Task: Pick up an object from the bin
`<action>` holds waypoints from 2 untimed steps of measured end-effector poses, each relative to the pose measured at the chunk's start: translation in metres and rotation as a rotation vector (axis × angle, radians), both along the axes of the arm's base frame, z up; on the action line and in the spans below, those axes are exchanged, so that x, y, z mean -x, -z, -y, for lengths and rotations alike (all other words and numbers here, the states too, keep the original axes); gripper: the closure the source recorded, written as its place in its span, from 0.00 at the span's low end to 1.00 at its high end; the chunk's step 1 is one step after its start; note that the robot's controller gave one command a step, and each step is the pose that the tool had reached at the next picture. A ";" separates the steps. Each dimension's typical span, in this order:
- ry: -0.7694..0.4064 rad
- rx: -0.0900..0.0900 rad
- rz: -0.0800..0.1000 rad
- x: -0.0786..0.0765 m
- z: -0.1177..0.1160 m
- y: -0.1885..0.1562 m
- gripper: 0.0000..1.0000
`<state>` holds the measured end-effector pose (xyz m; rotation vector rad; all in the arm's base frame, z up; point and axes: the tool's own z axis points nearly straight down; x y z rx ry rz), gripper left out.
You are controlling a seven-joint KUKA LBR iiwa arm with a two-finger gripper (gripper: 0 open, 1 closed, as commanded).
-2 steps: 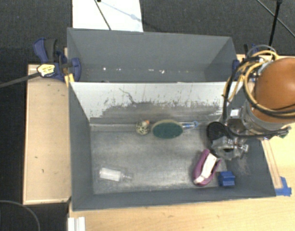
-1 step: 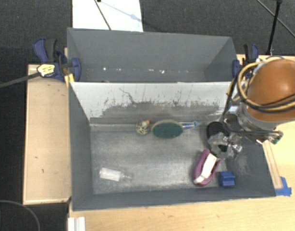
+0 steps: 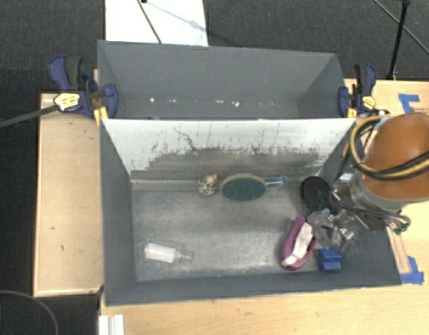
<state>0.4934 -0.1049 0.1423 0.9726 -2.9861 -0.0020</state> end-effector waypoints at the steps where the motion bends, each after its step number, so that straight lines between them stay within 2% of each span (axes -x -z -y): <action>1: -0.002 0.000 0.003 -0.001 0.000 -0.001 0.00; 2: -0.001 -0.005 0.006 -0.032 0.040 0.071 0.00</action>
Offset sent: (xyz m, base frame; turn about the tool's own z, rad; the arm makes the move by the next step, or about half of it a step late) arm 0.0000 0.0000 0.0000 0.0000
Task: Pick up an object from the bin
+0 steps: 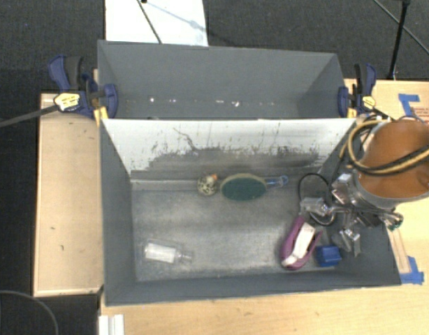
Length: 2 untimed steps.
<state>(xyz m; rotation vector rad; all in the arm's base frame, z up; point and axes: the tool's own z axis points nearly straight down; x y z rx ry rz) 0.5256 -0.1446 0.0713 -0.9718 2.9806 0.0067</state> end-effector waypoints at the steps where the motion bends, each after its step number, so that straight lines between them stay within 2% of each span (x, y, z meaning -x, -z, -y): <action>1: -0.237 0.005 0.002 -0.066 -0.036 0.000 0.00; 2: -0.228 0.005 -0.002 -0.065 -0.034 0.001 1.00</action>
Offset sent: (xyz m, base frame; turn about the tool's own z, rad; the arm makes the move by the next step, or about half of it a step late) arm 0.0644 0.0334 -0.0013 -0.2348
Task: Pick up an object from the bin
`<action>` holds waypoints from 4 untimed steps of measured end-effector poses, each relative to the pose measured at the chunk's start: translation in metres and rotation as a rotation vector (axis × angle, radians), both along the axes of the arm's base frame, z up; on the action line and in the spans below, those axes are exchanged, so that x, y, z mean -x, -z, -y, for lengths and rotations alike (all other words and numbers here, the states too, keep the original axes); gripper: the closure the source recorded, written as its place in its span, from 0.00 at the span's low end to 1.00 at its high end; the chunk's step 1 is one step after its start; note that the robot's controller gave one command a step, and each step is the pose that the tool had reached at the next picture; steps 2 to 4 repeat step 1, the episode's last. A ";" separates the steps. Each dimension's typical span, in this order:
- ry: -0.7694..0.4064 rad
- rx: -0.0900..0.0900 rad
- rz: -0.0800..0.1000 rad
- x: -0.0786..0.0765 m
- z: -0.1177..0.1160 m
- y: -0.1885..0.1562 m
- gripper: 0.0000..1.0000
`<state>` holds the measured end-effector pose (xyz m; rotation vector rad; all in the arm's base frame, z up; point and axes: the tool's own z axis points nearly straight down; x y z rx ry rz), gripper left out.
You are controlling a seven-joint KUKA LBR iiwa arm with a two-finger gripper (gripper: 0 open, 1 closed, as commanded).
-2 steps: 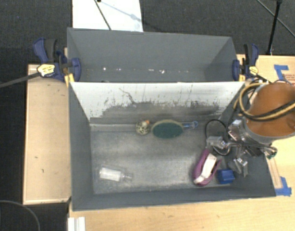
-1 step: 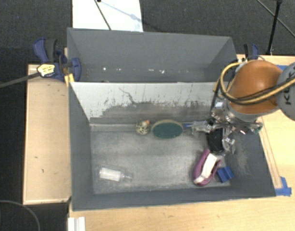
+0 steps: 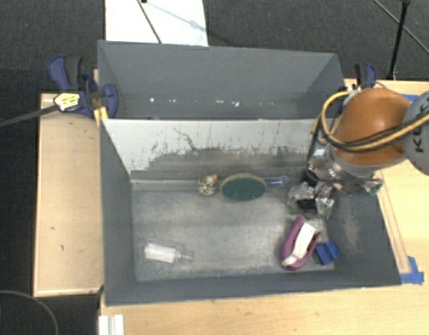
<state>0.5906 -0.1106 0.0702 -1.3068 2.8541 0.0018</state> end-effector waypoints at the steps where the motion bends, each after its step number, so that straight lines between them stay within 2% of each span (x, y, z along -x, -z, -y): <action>1: -0.023 0.003 0.007 0.016 -0.003 -0.121 1.00; 4: -0.023 0.003 0.007 0.016 -0.003 -0.121 1.00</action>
Offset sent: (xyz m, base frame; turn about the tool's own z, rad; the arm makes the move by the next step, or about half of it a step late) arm -0.0180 0.0029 0.1156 -0.0276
